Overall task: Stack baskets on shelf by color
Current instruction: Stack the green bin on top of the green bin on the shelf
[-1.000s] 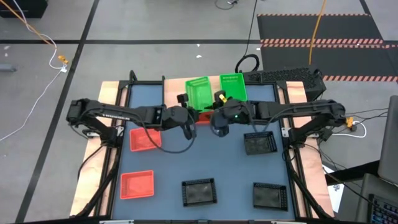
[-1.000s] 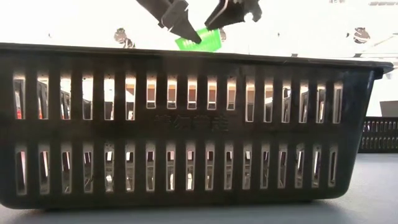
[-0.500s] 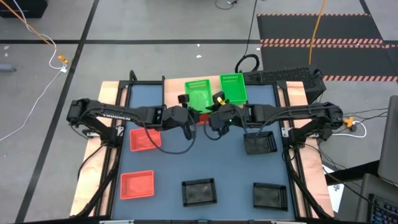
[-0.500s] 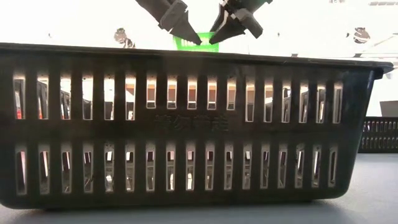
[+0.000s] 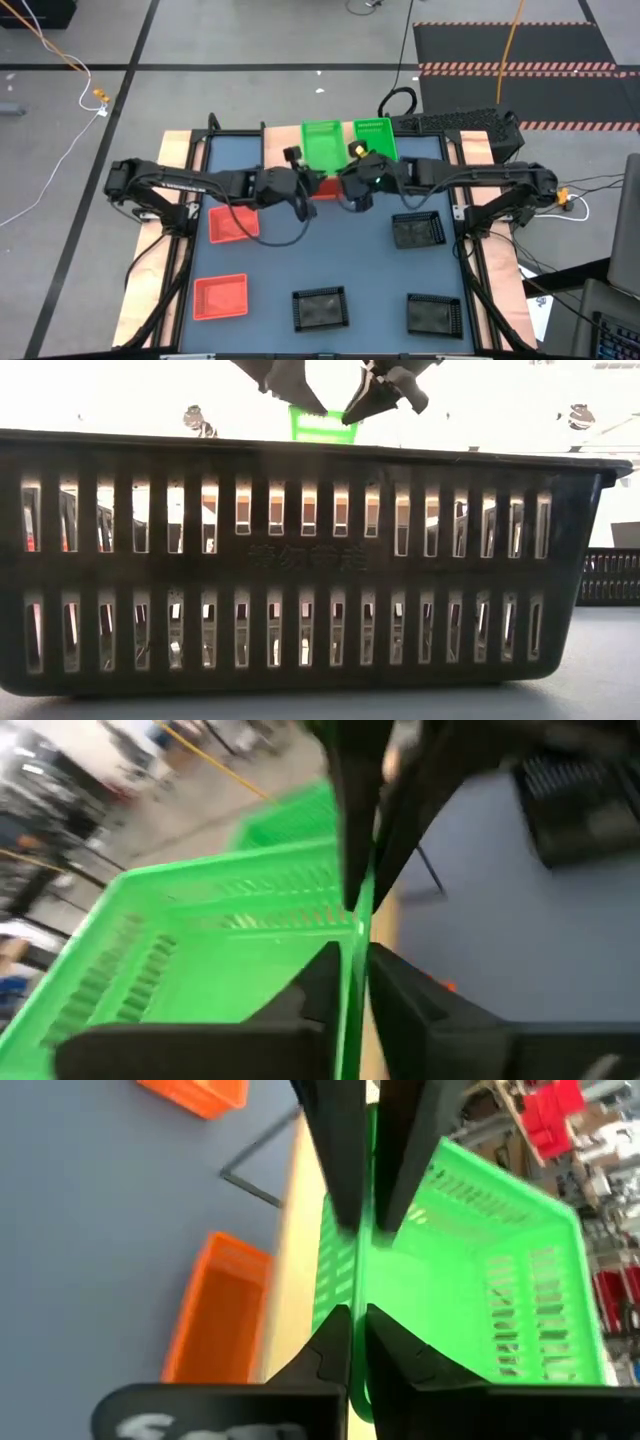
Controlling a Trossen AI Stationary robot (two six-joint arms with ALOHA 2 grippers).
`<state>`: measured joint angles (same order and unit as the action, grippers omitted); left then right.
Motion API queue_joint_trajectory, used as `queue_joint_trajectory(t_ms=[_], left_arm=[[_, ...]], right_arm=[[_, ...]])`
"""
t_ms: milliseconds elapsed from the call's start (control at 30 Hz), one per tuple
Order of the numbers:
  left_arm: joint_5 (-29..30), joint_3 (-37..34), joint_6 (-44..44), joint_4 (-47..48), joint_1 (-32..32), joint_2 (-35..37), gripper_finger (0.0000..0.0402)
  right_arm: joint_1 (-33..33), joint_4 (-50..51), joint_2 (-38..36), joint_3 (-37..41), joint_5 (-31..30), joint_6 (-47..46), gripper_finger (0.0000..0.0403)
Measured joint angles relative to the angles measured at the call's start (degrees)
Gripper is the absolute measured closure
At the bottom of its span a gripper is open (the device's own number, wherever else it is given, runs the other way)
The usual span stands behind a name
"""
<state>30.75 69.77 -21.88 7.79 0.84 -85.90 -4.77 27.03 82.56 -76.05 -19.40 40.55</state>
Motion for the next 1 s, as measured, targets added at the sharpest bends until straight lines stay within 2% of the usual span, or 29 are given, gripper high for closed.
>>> queue_joint_trajectory(t_ms=[167,300,433,567,700,867,1000], left_arm=[[2.41,0.37,-4.53,-4.39,0.04,4.26,0.026],[1.85,0.25,-5.28,-3.12,0.42,8.16,0.0198],[2.04,0.27,-2.35,1.2,0.52,11.83,0.0161],[1.83,0.18,1.58,5.11,0.57,13.08,0.015],[1.82,0.16,3.64,8.09,0.52,12.89,0.0149],[1.64,0.09,6.27,10.8,0.52,11.95,0.0149],[1.32,0.08,7.93,12.28,0.52,12.03,0.0149]], right_arm=[[-3.79,3.52,-2.82,0.31,0.19,-0.17,0.0399],[-7.09,6.08,-6.48,0.09,0.2,2.19,0.0399],[-9.8,9.2,-10.3,0.17,2.44,5.34,0.04],[-12.42,10.04,-15.01,0.07,7.25,5.86,0.04],[-14.87,16.82,-17.42,0.09,7.91,6.79,0.04],[-17.66,24.81,-17.88,0.11,15.34,5.41,0.04],[-18.55,25.8,-17.17,0.11,16.73,4.71,0.04]])
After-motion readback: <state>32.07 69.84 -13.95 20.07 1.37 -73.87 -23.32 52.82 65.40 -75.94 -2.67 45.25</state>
